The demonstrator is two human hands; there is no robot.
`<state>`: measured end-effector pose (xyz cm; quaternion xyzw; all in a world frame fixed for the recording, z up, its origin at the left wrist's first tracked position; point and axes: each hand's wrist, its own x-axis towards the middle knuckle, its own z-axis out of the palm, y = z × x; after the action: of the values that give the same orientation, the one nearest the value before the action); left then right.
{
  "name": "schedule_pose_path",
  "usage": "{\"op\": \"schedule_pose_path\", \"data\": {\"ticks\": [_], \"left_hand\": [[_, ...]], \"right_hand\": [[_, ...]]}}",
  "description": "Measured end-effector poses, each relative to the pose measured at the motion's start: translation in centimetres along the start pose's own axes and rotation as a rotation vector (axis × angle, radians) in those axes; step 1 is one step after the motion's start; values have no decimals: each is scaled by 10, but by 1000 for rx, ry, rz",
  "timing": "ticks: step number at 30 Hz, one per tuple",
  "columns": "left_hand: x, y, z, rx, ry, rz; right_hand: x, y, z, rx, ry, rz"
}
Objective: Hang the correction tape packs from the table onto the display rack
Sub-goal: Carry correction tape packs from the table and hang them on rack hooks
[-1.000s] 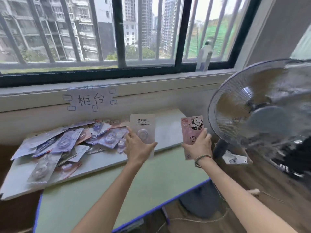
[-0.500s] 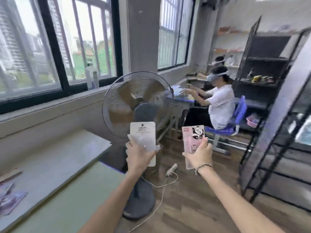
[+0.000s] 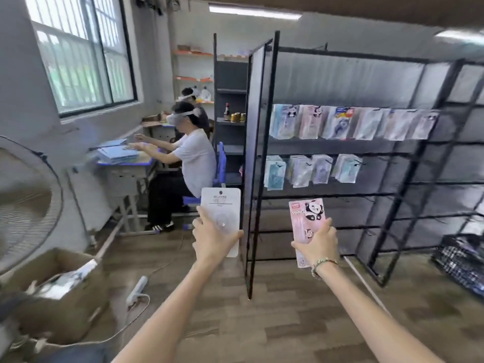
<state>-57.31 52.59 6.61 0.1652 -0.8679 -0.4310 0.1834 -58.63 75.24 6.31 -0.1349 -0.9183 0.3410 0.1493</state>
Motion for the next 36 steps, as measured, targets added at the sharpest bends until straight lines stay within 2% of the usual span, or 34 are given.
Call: {"op": "schedule_pose_path", "data": {"ticks": [6,13,23,29,36], "left_hand": [[-3,77,117,-10,-150,107],[19,140,220,-7,-243,149],[106,204,339,-20,-331,156],[170,224,403,21,-325,148],[206,248,480,53,-300,126]], "right_hand": [[59,95,-55,-3,97,146],[130,157,-86,-35,167,264],[267,188,-82,-38,206,293],[352,201,-64,-32,187,308],[444,240,-51,-8,121,290]]}}
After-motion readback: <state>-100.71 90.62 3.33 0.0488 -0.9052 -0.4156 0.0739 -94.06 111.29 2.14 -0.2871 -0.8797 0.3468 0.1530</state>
